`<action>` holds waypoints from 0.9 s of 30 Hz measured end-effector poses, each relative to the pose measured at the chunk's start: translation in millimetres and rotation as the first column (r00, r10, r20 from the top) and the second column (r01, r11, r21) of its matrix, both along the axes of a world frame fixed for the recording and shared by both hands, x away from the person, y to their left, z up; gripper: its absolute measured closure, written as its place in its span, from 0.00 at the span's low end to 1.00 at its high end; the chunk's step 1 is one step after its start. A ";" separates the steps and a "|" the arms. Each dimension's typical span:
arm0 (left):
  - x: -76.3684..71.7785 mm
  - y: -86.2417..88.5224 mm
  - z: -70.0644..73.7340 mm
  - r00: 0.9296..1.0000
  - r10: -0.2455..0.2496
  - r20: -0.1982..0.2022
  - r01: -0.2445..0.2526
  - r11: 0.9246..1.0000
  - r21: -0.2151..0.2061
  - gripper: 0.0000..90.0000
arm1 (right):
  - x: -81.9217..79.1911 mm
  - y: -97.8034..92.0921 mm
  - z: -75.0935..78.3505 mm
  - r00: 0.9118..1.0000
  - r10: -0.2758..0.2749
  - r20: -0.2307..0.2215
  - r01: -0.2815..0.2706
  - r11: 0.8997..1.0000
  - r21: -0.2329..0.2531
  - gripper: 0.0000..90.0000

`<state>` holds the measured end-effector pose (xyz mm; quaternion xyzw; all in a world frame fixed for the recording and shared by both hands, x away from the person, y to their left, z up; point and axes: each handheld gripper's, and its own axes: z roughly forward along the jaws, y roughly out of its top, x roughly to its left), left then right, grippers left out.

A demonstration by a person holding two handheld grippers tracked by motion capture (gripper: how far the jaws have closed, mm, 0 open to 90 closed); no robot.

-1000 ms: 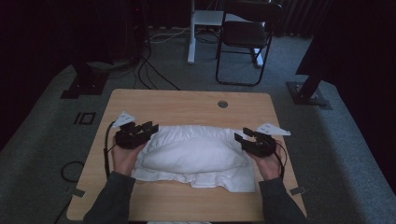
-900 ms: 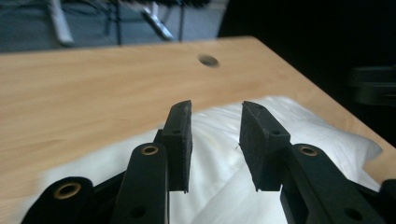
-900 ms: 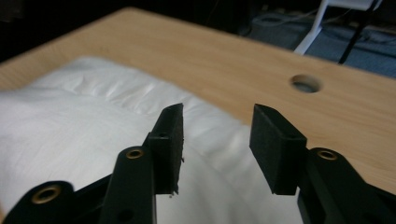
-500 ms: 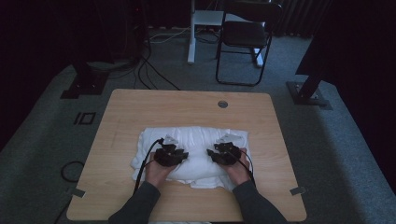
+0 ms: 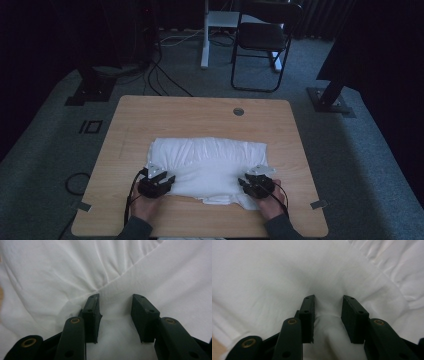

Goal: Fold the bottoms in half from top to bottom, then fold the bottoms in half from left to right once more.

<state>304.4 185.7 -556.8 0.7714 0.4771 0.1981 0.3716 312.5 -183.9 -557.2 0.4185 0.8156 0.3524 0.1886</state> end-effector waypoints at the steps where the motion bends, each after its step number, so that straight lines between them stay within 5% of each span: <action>1: 0.0 0.0 0.0 1.000 0.000 0.000 0.000 1.000 0.000 0.67 | 0.0 0.0 0.0 1.000 0.000 0.000 0.000 1.000 0.000 0.70; 4: 4.6 -0.1 1.8 0.998 0.056 0.008 -0.056 0.998 0.011 0.66 | 11.7 3.6 -0.1 1.000 0.012 0.017 -0.011 1.000 -0.014 0.70; 7: 4.8 2.5 3.6 0.995 0.101 0.025 -0.101 0.995 0.012 0.50 | 17.6 4.1 0.0 1.000 0.011 0.014 -0.011 1.000 -0.009 0.70; 8: 4.6 8.1 6.3 0.982 0.177 0.063 -0.178 0.984 0.014 0.44 | 22.5 4.8 0.4 1.000 0.013 0.014 -0.013 1.000 -0.011 0.70; 9: 4.6 8.1 6.3 0.982 0.177 0.063 -0.178 0.984 0.014 0.36 | 22.5 4.8 0.4 1.000 0.013 0.014 -0.013 1.000 -0.011 0.70; 10: 8.1 15.7 5.8 0.960 0.269 0.078 -0.272 0.962 0.030 0.29 | 26.1 5.4 0.4 1.000 0.011 0.015 -0.011 1.000 -0.012 0.70; 11: 8.1 15.7 5.8 0.960 0.269 0.078 -0.272 0.962 0.030 0.26 | 26.1 5.4 0.4 1.000 0.011 0.015 -0.011 1.000 -0.012 0.70; 12: 16.1 25.0 -0.1 0.951 0.308 0.022 -0.308 0.951 0.016 0.20 | 27.0 5.7 0.5 1.000 0.007 0.012 -0.007 1.000 -0.009 0.70; 15: 22.1 30.5 -4.0 0.944 0.331 -0.022 -0.330 0.944 0.008 0.10 | 27.1 5.4 0.3 1.000 0.009 0.012 -0.009 1.000 -0.006 0.70; 16: 23.7 30.2 -4.3 0.930 0.368 -0.026 -0.367 0.930 0.022 0.09 | 27.2 4.9 0.1 1.000 0.009 0.011 -0.009 1.000 -0.001 0.70; 22: 26.8 28.1 -4.7 0.924 0.382 -0.037 -0.380 0.924 0.040 0.06 | 26.8 4.1 -0.5 1.000 0.009 0.015 -0.009 1.000 0.005 0.70; 27: 27.7 27.0 -4.8 0.926 0.375 -0.035 -0.373 0.927 0.046 0.06 | 26.6 3.7 -1.0 1.000 0.008 0.016 -0.009 1.000 0.012 0.69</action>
